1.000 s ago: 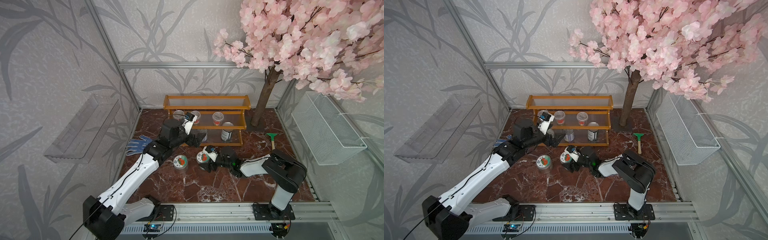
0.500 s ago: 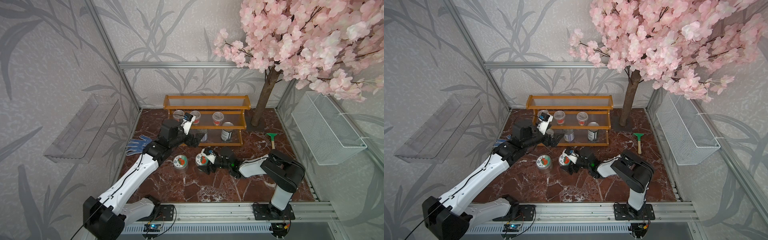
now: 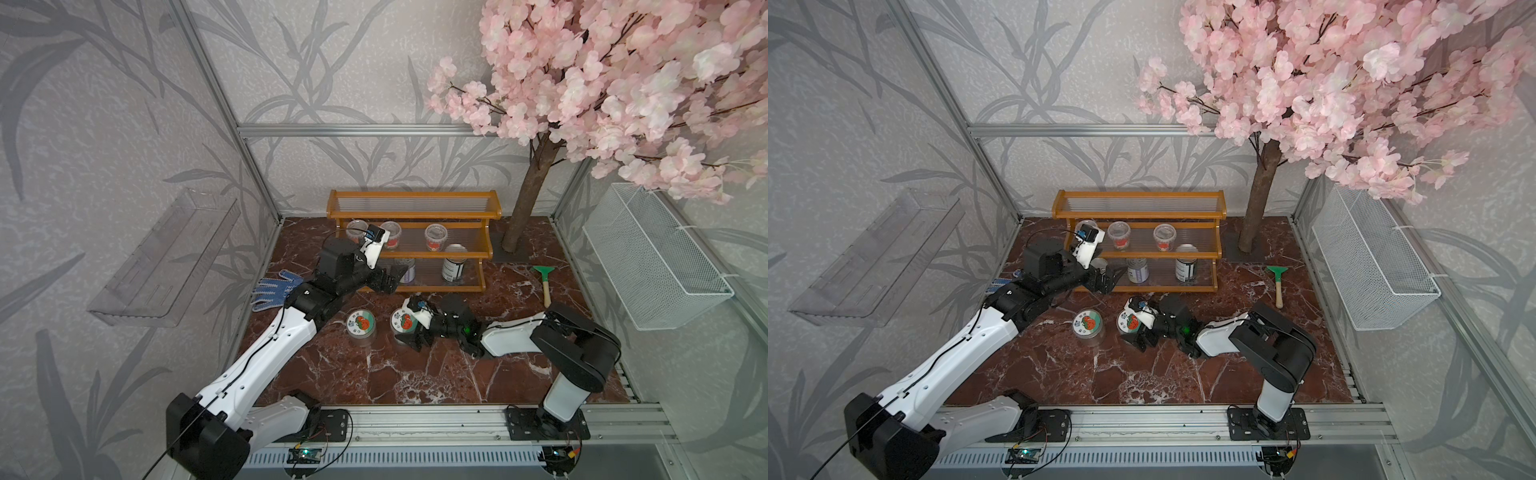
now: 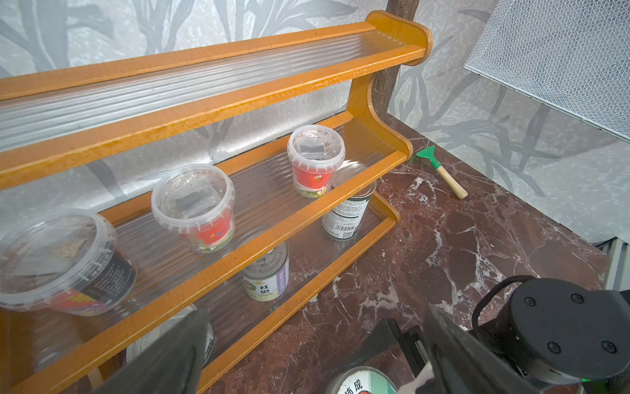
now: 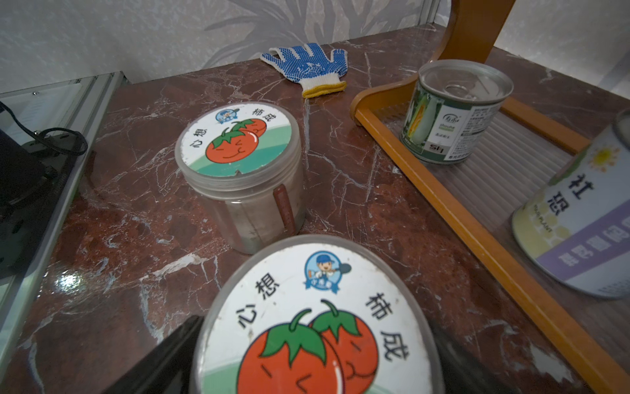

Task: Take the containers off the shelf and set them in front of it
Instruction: Place the container at the center of the board.

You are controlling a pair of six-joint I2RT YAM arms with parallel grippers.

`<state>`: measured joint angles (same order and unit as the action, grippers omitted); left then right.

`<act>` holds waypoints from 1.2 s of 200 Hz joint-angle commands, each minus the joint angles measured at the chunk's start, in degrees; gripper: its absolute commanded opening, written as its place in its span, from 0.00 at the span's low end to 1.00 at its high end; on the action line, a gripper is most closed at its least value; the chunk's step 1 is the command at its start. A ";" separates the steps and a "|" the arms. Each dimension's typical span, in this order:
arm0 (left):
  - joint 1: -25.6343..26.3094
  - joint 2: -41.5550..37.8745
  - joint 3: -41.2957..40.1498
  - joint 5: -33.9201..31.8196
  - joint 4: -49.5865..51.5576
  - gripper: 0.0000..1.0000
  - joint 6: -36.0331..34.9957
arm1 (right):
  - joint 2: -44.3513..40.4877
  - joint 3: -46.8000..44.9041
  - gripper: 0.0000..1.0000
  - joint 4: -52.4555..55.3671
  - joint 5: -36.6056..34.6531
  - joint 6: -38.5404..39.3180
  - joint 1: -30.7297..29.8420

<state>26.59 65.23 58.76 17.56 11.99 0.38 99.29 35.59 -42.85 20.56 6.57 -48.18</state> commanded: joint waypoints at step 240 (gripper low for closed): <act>-1.19 -0.45 0.30 0.82 0.27 1.00 -0.68 | -14.64 1.81 0.99 12.01 -4.42 0.43 -0.76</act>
<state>25.82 65.23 58.76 18.13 12.03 0.34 89.38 34.89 -33.45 17.76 8.12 -49.15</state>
